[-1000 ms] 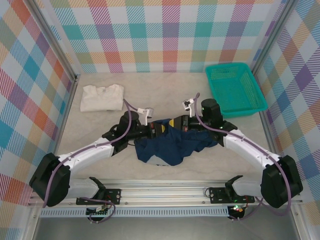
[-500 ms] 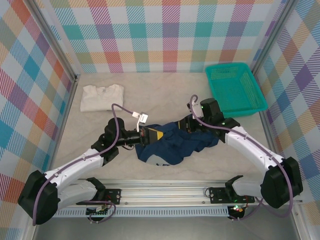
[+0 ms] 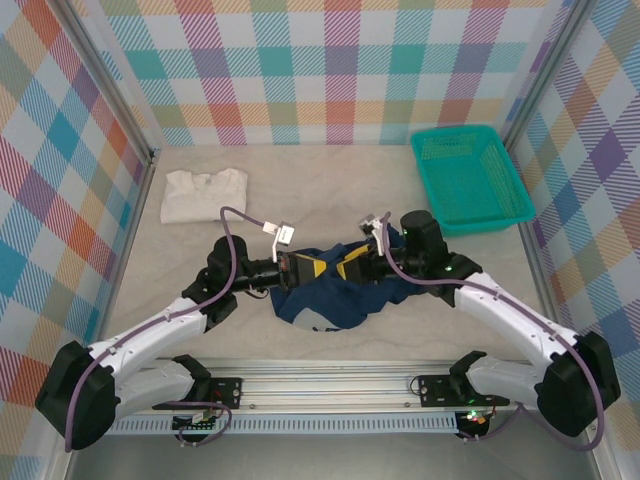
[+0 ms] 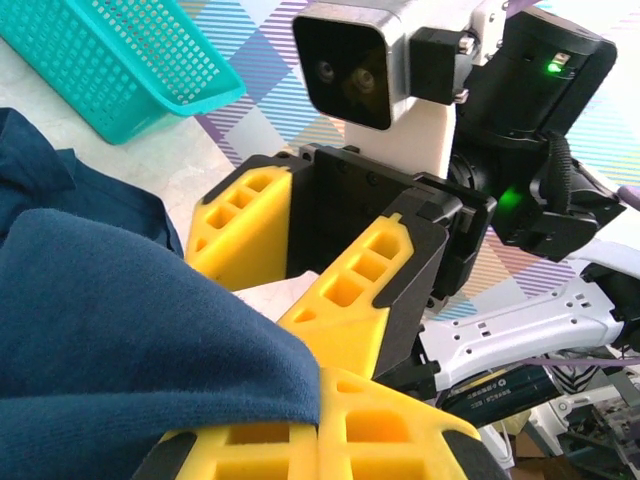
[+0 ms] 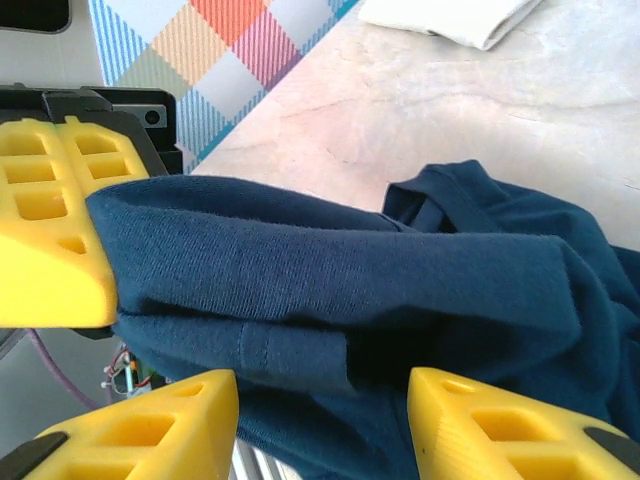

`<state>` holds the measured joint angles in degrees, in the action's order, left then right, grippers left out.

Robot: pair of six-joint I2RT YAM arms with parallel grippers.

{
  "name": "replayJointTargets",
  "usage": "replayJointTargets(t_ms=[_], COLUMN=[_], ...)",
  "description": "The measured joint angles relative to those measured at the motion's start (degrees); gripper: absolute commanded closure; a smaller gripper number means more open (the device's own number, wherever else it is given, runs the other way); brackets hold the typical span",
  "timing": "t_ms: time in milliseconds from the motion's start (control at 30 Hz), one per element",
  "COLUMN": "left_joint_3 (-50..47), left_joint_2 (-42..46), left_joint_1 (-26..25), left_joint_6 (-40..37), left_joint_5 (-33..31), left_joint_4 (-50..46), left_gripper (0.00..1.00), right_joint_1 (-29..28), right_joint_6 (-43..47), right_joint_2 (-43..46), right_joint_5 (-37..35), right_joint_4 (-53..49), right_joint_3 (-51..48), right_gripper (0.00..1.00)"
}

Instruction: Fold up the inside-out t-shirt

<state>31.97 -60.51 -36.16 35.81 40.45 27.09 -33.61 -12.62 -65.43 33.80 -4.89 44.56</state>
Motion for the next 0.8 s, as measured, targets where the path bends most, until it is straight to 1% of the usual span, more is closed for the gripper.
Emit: replayJointTargets(t_ms=[67,133,167,300,333,467,500,533,567,600,633,700,800], left_joint_3=[0.00,0.00,0.00,-0.02,-0.02,-0.07,-0.04,-0.04,0.11,0.42,0.76,1.77,2.34], left_joint_2=[0.39,0.83,1.09,1.81,1.88,2.40,2.64,2.84,3.08,3.30,3.48,4.28,7.80], left_joint_1=[0.00,0.00,0.00,0.02,0.11,0.33,0.35,0.37,0.37,0.37,0.37,0.37,0.37], left_joint_6=[-0.02,-0.07,-0.11,-0.68,-0.76,-1.55,-2.21,-2.86,-4.11,-5.29,-6.38,-9.53,-13.49], left_joint_5=[-0.17,-0.46,-0.66,-1.66,-2.08,-4.61,-6.05,-7.45,-9.51,-11.41,-12.96,-16.79,-20.50], left_joint_4=[-0.15,-0.22,-0.39,-1.75,-1.99,-4.63,-6.08,-7.41,-9.68,-12.15,-14.43,-20.11,-25.92], left_gripper=[1.00,1.00,1.00,1.00,1.00,1.00,0.97,0.87,0.74,0.64,0.58,0.48,0.40], right_joint_1=[0.02,0.02,0.02,0.02,0.00,0.02,0.02,0.00,-0.07,-0.28,-0.63,-1.73,-3.78], right_joint_6=[-0.07,-0.20,-0.24,-0.50,-0.55,-0.83,-0.85,-0.90,-1.07,-1.46,-1.55,-1.66,-1.44], right_joint_2=[-1.20,-1.88,-2.05,-2.19,-2.01,0.70,1.79,2.78,3.56,3.98,4.02,3.58,1.92], right_joint_5=[1.46,2.91,3.65,5.84,6.08,6.36,6.36,6.40,6.47,6.69,6.78,6.49,5.25], right_joint_4=[1.75,3.63,4.50,6.71,6.86,6.80,6.80,6.82,6.78,6.58,6.38,5.03,2.38], right_joint_3=[-0.02,-0.13,-0.22,-0.66,-0.83,-1.44,-1.44,-1.38,-1.22,-0.74,0.00,2.36,6.82], right_gripper=[0.53,0.61,0.70,0.98,1.00,1.00,1.00,1.00,1.00,1.00,1.00,1.00,1.00])
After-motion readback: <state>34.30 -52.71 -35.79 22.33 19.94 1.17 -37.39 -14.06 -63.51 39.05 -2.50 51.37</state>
